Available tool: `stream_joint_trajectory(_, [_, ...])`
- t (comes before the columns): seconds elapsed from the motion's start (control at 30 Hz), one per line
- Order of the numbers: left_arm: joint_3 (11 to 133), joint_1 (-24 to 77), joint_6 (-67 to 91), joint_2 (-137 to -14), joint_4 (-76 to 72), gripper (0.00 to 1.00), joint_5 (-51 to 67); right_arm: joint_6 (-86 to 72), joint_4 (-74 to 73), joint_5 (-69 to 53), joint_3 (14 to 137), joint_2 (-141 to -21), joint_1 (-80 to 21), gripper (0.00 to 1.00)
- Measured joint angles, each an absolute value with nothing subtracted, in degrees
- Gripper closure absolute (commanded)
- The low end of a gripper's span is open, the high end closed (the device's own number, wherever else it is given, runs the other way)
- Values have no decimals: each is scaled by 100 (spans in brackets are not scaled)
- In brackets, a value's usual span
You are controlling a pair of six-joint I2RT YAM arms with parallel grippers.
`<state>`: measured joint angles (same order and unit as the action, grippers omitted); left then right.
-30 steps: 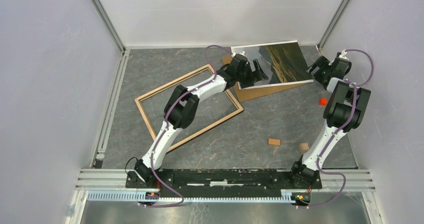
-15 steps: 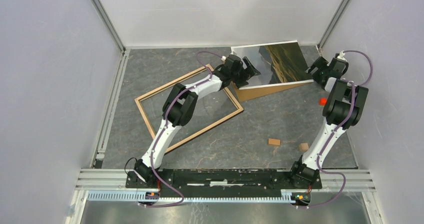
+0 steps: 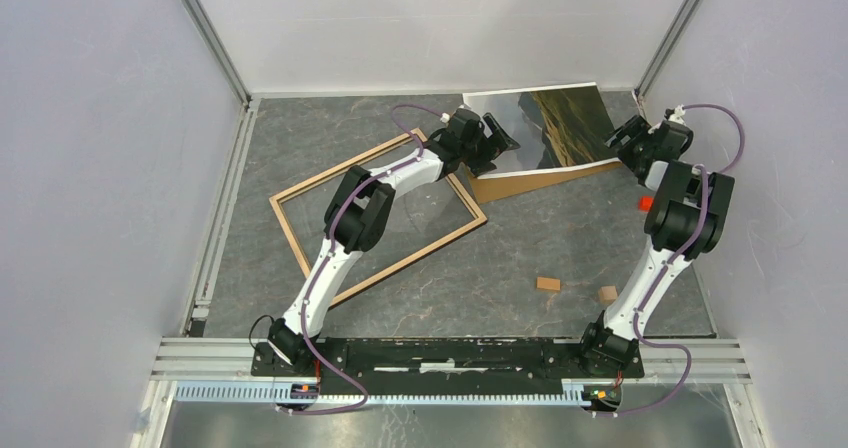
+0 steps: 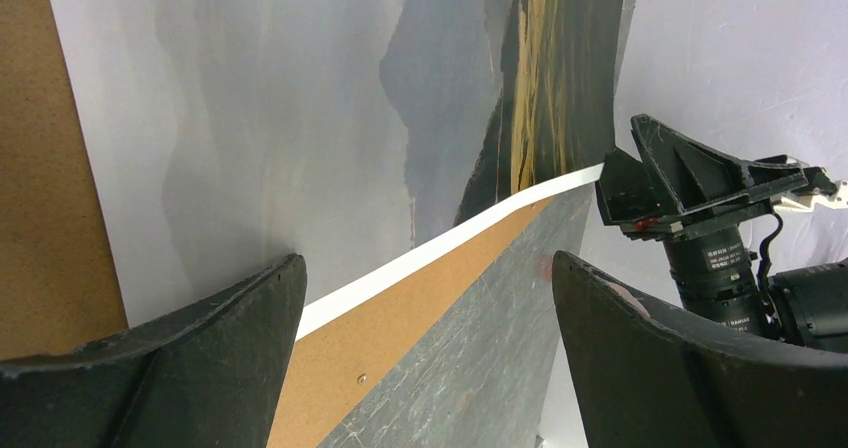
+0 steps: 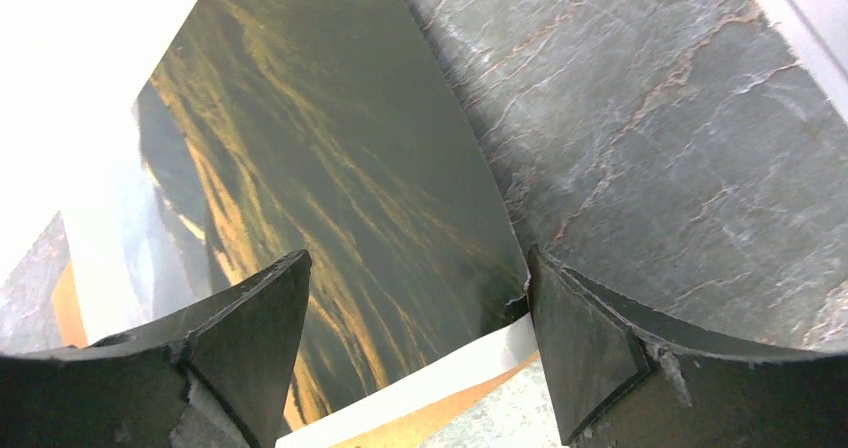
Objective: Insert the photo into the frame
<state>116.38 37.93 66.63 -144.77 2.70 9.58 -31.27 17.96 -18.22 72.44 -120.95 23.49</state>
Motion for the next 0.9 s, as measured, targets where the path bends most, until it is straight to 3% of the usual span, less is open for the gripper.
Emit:
stream_joint_trajectory(0.4, [11638,3774,6663,-14477,281,0,987,-3448,2458,-2200,6536,-11629,2346,17])
stream_joint_trajectory(0.6, [11638,3767,6663,-14477,285,0,1015,-4379,3629,-2303,5640,-11515,2331,17])
stream_joint_trajectory(0.9, [11638,3767,6663,-14477,305,0,1046,-5406,4735,-1758,5494,-11686,1997,31])
